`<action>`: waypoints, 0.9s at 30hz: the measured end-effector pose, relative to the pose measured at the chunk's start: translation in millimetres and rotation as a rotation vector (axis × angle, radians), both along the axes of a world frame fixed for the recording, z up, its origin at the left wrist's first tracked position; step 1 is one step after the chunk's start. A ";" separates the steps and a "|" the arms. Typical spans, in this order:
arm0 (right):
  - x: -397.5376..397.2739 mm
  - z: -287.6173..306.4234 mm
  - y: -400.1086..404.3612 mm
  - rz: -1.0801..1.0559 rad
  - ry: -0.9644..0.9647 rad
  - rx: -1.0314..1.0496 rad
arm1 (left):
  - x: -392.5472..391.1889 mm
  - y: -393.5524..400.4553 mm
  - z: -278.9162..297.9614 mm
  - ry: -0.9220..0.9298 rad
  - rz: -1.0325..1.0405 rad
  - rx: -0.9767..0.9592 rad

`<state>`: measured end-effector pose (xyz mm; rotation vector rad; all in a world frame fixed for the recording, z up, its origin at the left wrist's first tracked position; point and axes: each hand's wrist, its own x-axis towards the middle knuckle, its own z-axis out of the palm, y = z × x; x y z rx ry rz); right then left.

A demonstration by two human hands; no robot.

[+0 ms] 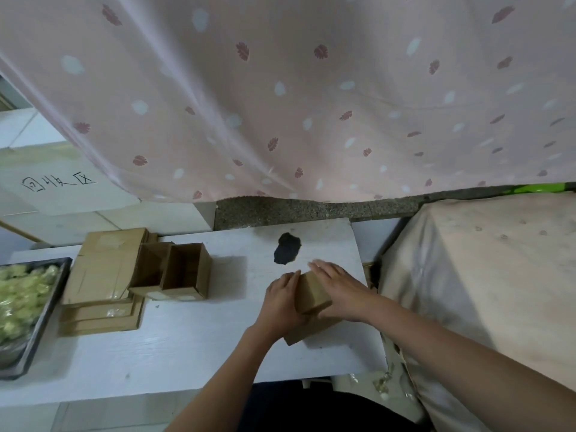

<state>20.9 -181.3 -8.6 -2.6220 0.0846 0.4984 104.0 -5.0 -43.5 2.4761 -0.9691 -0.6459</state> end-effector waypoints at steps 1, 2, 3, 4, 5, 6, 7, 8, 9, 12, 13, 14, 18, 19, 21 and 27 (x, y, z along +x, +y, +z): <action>-1.5 -5.8 1.5 -0.008 0.019 0.000 | -4.9 1.5 -2.8 -0.003 -0.028 -0.015; -4.2 -12.2 2.9 -0.029 0.024 0.000 | -9.5 3.6 -6.4 -0.011 -0.056 -0.031; -8.3 -18.7 4.9 -0.051 0.019 -0.007 | -14.5 6.2 -10.5 -0.026 -0.081 -0.044; -12.9 -25.1 7.3 -0.067 0.012 -0.018 | -19.2 9.1 -14.7 -0.047 -0.104 -0.054; -18.3 -31.8 10.5 -0.080 0.005 -0.024 | -23.7 12.1 -18.6 -0.064 -0.126 -0.058; -24.0 -38.6 13.8 -0.093 -0.003 -0.024 | -28.2 14.8 -22.2 -0.075 -0.146 -0.055; -29.4 -44.8 16.7 -0.104 -0.014 -0.020 | -32.5 16.8 -25.4 -0.085 -0.164 -0.045; -34.3 -49.8 18.9 -0.116 -0.024 -0.014 | -36.2 18.5 -28.6 -0.097 -0.180 -0.032; -38.6 -53.8 20.6 -0.128 -0.033 -0.004 | -39.6 20.1 -31.3 -0.109 -0.194 -0.018; -45.9 -56.6 25.1 -0.194 -0.075 0.032 | -46.6 23.7 -35.6 -0.143 -0.219 0.022; -46.7 -54.8 27.2 -0.219 -0.115 0.031 | -48.9 24.3 -35.7 -0.151 -0.226 0.047; -46.4 -52.4 29.0 -0.241 -0.174 0.029 | -51.4 24.2 -35.6 -0.160 -0.233 0.075; -39.7 -42.8 35.0 -0.228 -0.240 0.092 | -64.3 18.7 -34.4 -0.198 -0.199 0.132; -38.0 -41.9 35.7 -0.220 -0.204 0.091 | -65.9 16.2 -34.1 -0.197 -0.183 0.136; -34.0 -41.7 35.6 -0.247 -0.166 0.081 | -67.3 11.3 -33.3 -0.180 -0.163 0.155; -27.4 -44.4 36.8 -0.296 -0.138 0.090 | -69.7 7.3 -32.5 -0.307 -0.223 0.193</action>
